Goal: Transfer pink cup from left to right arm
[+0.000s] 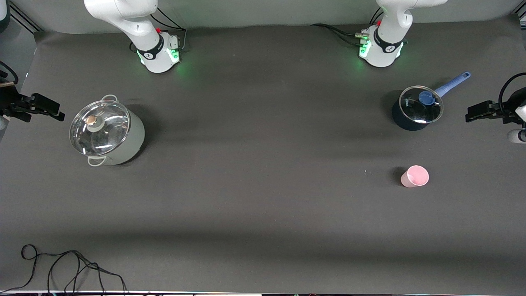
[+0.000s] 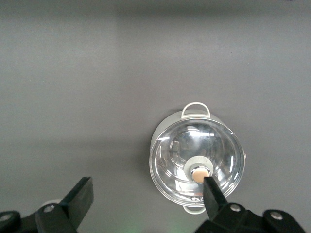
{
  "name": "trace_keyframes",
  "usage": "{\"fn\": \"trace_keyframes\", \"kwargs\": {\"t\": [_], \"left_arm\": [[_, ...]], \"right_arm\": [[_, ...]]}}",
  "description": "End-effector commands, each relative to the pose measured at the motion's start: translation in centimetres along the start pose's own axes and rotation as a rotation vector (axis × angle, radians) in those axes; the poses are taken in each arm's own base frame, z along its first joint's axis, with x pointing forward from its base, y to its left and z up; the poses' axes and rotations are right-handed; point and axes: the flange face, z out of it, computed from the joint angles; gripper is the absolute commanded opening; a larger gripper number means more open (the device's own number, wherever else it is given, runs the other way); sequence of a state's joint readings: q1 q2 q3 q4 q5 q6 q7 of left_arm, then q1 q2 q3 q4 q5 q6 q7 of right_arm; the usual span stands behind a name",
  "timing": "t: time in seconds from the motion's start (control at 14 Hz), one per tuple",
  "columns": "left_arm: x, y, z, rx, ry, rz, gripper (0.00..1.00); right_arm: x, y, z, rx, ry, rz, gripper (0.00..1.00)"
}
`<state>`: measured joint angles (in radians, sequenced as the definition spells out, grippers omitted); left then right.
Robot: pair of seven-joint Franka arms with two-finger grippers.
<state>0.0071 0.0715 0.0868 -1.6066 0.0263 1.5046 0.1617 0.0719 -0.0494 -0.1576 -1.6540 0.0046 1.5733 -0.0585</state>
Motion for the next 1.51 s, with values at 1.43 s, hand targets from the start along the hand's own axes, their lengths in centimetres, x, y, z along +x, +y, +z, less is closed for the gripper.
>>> {"fn": "trace_keyframes", "kwargs": {"t": [1.43], "left_arm": [[0.1, 0.2, -0.4, -0.015, 0.012, -0.004, 1.00]], "right_arm": [[0.6, -0.1, -2.0, 0.006, 0.056, 0.006, 1.00]]}}
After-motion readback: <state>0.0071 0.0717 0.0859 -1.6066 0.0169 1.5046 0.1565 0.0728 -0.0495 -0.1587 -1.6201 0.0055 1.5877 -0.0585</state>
